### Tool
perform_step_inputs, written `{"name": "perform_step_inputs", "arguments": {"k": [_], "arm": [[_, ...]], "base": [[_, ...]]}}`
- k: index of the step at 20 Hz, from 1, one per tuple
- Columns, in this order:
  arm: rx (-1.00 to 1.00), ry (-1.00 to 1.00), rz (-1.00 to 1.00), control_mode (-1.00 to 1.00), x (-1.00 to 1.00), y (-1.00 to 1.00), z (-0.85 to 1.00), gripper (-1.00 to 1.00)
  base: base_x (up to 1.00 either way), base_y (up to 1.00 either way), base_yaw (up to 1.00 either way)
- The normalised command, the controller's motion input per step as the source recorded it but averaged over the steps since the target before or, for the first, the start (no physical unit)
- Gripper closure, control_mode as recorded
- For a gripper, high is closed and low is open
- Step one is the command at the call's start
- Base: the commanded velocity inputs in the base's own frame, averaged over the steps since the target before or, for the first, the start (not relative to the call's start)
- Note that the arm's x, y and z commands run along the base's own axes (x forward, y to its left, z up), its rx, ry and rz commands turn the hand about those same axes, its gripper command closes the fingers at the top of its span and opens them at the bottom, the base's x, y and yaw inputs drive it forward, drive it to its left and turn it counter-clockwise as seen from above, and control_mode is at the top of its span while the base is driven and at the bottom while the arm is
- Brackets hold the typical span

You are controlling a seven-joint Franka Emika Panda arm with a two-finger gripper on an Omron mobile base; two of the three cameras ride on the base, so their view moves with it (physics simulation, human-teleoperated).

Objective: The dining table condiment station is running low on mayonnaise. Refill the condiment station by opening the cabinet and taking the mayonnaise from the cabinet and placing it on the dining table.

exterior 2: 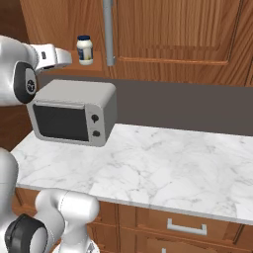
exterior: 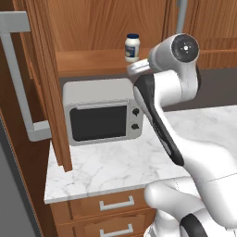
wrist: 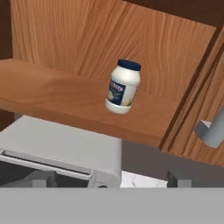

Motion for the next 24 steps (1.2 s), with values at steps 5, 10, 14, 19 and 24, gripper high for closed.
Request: {"name": "perform_step_inputs", "arguments": {"k": [5,10,14,19,24], "arm": [[0.02,-0.01,-0.1,-1.0,0.39,0.0,0.08,-1.0],[0.06,0.0,-0.06,-1.0,0.34,0.0,0.14,-1.0],[0.08,0.0,0.0,-1.0,0.19,0.0,0.21,-1.0],[0.09,0.0,0.0,-1.0,0.2,0.0,0.14,-1.0],[0.07,0.0,0.0,-1.0,0.3,0.0,0.0,-1.0]], "base": [[0.0,0.0,0.0],[0.0,0.0,0.0],[0.0,0.0,0.0],[0.0,0.0,0.0],[0.0,0.0,0.0]]}}
